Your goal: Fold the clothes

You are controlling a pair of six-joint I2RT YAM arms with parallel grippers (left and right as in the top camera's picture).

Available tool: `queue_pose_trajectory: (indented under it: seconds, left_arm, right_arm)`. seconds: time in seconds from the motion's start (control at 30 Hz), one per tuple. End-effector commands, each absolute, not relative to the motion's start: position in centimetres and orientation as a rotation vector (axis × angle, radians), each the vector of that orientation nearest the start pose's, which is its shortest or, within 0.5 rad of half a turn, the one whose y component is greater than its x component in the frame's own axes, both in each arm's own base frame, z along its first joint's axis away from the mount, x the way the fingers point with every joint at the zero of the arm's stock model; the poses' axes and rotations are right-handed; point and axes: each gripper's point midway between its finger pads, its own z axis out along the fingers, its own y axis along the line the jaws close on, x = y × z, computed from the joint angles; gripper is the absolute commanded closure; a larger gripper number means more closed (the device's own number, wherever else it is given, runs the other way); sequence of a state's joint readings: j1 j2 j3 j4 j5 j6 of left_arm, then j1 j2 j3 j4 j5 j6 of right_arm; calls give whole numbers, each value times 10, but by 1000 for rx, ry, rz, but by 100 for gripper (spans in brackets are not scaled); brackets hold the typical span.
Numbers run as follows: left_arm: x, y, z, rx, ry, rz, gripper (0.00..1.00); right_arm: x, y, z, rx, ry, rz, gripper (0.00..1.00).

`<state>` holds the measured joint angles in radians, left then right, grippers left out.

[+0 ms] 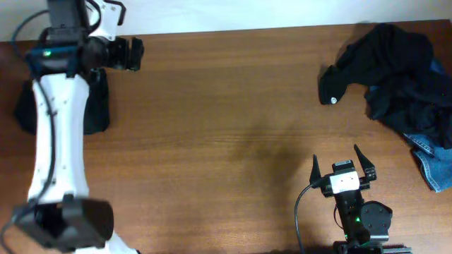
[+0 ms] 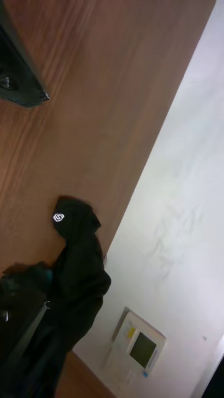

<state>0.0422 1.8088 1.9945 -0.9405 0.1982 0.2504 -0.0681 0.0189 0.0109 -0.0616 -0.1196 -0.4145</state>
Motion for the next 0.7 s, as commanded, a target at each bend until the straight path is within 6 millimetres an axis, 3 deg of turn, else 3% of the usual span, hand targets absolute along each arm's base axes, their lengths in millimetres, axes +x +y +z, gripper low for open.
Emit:
queue_pose_trajectory:
  seconds: [0.0,0.13,0.23,0.33,0.53,0.67]
  left_arm:
    - [450,-26,376,362,2128,-67,1]
    - [429,-37,398,386,2023,-63,1]
    - [414,-41,398,391,1933,-52,1]
    - [396,-43,381,392,1860,-46,1]
    - [338,-43,316,388,1692,-22,1]
    - [302,-47,283,404,1634,-35,1]
  right_arm:
    - [247,2,154,-355,1624,-266,1]
    - [247,2,154,-355,1624,-266,1]
    - [247,2,154,-355,1624,-266,1]
    - [247,2,154,-355,1624,-266,1]
    - [247,2,154,-355,1624,-266,1]
    - [247,2,154,-355,1624,-266,1]
